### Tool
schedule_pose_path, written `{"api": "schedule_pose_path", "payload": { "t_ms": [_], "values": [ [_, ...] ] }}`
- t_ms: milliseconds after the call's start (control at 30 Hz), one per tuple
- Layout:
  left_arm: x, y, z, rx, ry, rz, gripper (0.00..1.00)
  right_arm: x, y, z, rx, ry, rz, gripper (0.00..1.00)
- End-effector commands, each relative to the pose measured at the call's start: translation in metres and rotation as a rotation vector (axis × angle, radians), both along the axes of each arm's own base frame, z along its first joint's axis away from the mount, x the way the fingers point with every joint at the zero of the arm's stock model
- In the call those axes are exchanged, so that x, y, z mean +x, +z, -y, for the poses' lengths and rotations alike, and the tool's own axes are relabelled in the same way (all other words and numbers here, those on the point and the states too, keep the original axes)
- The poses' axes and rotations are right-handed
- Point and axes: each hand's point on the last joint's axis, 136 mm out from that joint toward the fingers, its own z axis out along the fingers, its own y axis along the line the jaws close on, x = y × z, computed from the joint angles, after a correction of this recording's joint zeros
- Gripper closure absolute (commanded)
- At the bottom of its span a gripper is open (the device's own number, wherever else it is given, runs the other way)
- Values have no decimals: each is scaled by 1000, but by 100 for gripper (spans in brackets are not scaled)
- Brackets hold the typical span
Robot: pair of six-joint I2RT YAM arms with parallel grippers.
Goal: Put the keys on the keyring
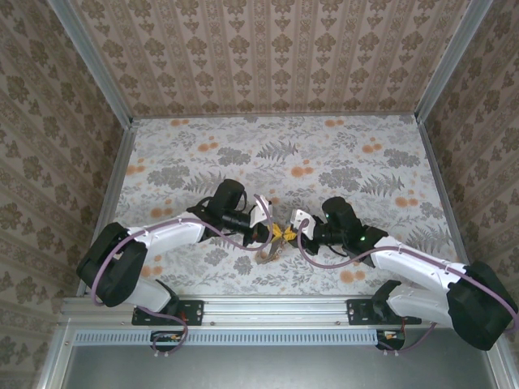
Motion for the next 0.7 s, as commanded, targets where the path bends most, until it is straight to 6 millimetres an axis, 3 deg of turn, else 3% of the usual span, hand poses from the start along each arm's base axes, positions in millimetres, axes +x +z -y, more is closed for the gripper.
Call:
{"api": "schedule_pose_path", "payload": {
  "t_ms": [0,300,667],
  "values": [
    [-2,11,5,-31,-39,6,100,4,15,-8,35,16,25,85],
    [-2,10,5,-28,-39,0,100,7,18,-13,49,25,33,100],
    [-2,10,4,-27,-39,-2,100,8,21,-14,64,29,39,86]
  ]
}}
